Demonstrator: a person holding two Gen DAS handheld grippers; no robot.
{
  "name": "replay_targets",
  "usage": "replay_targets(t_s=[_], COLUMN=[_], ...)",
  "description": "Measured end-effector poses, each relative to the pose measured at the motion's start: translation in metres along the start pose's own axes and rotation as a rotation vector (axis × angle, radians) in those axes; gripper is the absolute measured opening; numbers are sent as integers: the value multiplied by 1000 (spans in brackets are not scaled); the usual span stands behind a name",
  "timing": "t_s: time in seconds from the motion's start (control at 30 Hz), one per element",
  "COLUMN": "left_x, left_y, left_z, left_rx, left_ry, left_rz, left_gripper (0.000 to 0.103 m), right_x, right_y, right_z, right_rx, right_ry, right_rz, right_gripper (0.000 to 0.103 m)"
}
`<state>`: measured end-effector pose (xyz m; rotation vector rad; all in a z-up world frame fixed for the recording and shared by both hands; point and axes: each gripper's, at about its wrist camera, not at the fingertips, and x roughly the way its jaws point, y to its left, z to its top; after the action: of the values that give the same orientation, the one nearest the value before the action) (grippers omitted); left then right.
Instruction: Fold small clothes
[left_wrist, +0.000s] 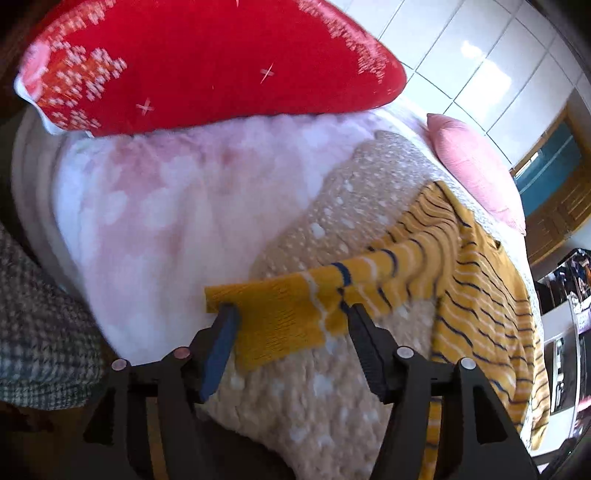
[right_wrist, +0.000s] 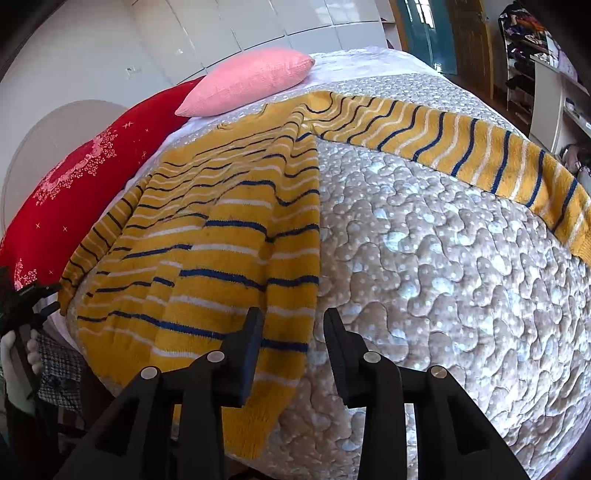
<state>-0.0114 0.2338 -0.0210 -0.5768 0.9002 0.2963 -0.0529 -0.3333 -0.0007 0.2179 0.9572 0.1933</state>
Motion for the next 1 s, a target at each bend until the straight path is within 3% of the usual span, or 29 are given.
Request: replay_targets(t_s=[0.1, 0.13, 0.2, 0.27, 0.3, 0.47, 0.67, 0.83, 1.0], left_x=[15, 18, 17, 11, 6, -25, -57, -64, -63], left_y=[-7, -12, -12, 0, 10, 52, 63, 19, -85], left_z=[2, 3, 7, 20, 30, 73, 97, 97, 91], left_rx=[63, 105, 135, 83, 42, -83, -122, -37, 124], left_ry=[-12, -12, -24, -28, -38, -150, -215, -217, -214], left_rz=[70, 105, 149, 124, 124, 222, 195, 129, 18], left_gripper=[61, 56, 31, 16, 14, 13, 13, 13, 13], right_x=[5, 6, 8, 9, 9, 12, 21, 28, 27], right_y=[5, 6, 7, 7, 8, 14, 17, 20, 16], right_z=[2, 2, 4, 5, 6, 8, 8, 10, 10], right_rx=[-4, -4, -6, -9, -12, -29, -15, -13, 6], right_ry=[11, 12, 16, 16, 15, 8, 23, 23, 13], right_rz=[-16, -21, -31, -37, -41, -53, -48, -32, 1], right_gripper=[38, 38, 38, 38, 38, 38, 38, 38, 38])
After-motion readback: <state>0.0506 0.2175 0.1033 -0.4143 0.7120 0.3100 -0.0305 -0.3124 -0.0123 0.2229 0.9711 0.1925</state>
